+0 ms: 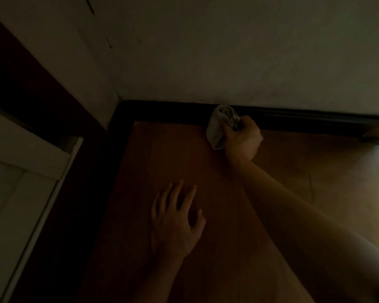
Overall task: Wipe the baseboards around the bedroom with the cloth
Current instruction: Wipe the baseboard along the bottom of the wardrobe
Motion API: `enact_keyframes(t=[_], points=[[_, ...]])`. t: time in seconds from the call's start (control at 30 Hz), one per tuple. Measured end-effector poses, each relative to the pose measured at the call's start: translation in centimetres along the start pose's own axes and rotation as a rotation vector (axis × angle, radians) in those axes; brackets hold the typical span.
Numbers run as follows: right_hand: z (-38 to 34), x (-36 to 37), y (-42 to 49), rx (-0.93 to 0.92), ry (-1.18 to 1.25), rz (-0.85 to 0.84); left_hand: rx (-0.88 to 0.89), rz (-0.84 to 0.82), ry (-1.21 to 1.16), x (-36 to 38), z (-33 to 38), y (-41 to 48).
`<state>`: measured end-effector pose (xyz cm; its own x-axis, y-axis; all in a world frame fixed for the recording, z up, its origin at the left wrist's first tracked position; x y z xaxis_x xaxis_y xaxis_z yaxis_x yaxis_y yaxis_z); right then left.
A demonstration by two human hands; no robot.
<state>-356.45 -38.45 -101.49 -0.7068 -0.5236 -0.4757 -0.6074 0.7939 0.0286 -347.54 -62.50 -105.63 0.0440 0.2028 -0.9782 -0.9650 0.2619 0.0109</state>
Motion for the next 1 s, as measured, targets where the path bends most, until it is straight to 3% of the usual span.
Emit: enact_keyframes(t=[0.2, 0.47, 0.7, 0.83, 1.0], points=[[0.8, -0.6, -0.1, 0.011, 0.002, 0.053, 0.0, 0.004, 0.026, 0.3, -0.1, 0.0], [-3.7, 6.2, -3.0, -0.095, 0.041, -0.101, 0.011, 0.008, 0.006, 0.4, -0.1, 0.1], [-3.0, 5.3, -2.5, -0.124, 0.003, -0.041, 0.005, 0.002, -0.013, 0.5, -0.1, 0.1], [-4.2, 7.0, -3.1, -0.161, -0.025, -0.107, 0.013, -0.008, -0.014, 0.4, -0.1, 0.0], [-1.9, 3.2, -1.2, -0.068, -0.018, -0.097, 0.003, -0.001, -0.03, 0.3, -0.2, -0.1]])
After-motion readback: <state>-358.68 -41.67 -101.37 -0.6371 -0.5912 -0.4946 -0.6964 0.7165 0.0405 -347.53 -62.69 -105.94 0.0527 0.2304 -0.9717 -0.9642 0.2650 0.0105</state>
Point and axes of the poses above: each hand's wrist, its own y-axis towards the middle knuckle, its own x-axis out of the palm, z = x × y, the point moved 7 cm from there along y, towards the middle knuckle, and after that the axes turned 5 degrees about -x, right-handed, at the moved point
